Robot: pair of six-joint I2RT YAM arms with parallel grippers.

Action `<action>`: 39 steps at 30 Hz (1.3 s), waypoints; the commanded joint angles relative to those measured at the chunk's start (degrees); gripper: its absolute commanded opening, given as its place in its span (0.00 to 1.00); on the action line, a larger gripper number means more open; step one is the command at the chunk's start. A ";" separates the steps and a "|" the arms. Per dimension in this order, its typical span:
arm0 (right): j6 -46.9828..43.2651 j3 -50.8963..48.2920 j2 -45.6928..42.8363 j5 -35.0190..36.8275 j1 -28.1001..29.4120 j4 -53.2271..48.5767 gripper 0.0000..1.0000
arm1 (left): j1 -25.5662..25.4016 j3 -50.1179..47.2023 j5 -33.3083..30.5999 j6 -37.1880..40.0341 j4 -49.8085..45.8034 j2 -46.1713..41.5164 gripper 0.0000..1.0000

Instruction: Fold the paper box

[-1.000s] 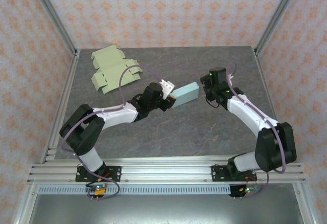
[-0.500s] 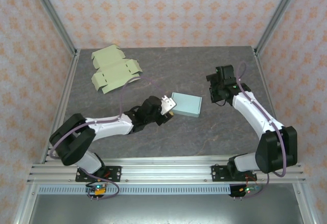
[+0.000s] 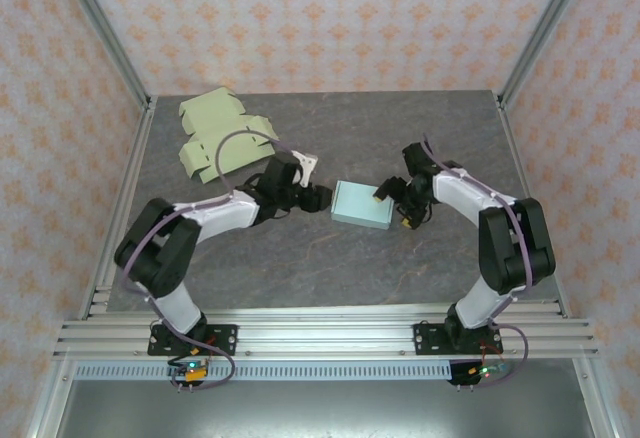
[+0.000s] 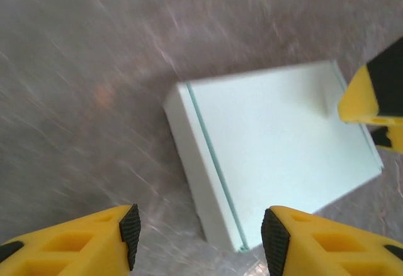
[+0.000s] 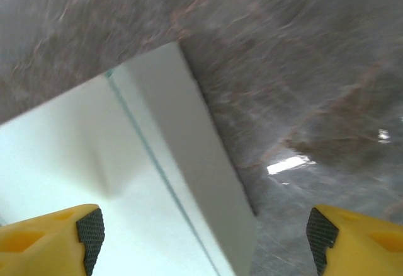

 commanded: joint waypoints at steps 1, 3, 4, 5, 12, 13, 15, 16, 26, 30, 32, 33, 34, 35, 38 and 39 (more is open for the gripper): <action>-3.10 -3.02 -0.06 -6.65 0.48 10.06 0.83 | -0.29 4.19 8.76 -8.02 0.62 5.12 0.58; -2.74 -4.16 0.39 -7.93 0.48 14.46 0.82 | 0.02 6.62 11.37 -10.47 0.31 9.00 0.57; -2.88 -4.37 0.71 -8.19 0.48 15.61 0.82 | 0.05 7.29 11.85 -11.28 0.86 10.04 0.57; -3.26 -4.49 0.98 -8.32 0.48 16.73 0.82 | 0.03 7.58 12.52 -12.48 2.61 11.08 0.57; -5.06 -3.96 1.77 -7.44 -0.43 22.07 0.80 | -0.43 15.88 16.39 -17.76 7.53 19.45 0.50; -5.52 -3.17 2.00 -6.37 -1.15 22.33 0.80 | -0.55 17.84 16.60 -18.37 8.06 20.80 0.50; -6.88 -0.92 1.92 -3.84 -2.91 22.15 0.77 | -0.66 22.75 16.74 -19.27 7.88 23.60 0.50; -7.74 0.29 1.54 -1.40 -3.85 22.18 0.78 | -0.80 25.95 16.81 -19.87 7.92 25.20 0.50; -23.49 24.88 10.91 16.94 -12.74 6.25 0.82 | -3.12 56.97 12.54 -29.83 8.41 44.07 0.55; -19.10 22.72 10.61 19.75 -12.94 4.19 0.82 | -2.57 52.54 7.32 -23.79 4.51 39.78 0.61; -15.26 17.69 8.36 19.46 -12.94 5.85 0.82 | -1.69 46.93 3.93 -22.39 6.26 35.94 0.61; -13.74 15.19 7.19 18.71 -12.90 7.13 0.82 | -1.29 44.40 2.21 -21.80 7.03 34.06 0.61; -12.24 12.73 5.88 18.31 -12.85 8.12 0.82 | -0.79 41.76 0.92 -20.74 7.77 32.00 0.61; -11.35 10.32 4.50 17.84 -12.78 9.12 0.82 | -0.36 39.96 0.42 -18.93 7.61 30.16 0.61; -11.27 5.20 1.40 15.39 -12.13 11.74 0.82 | 0.96 36.56 -1.71 -12.77 3.46 24.03 0.61; -12.35 4.46 0.94 13.35 -11.65 12.54 0.81 | 1.35 35.05 -2.47 -11.52 2.85 21.81 0.62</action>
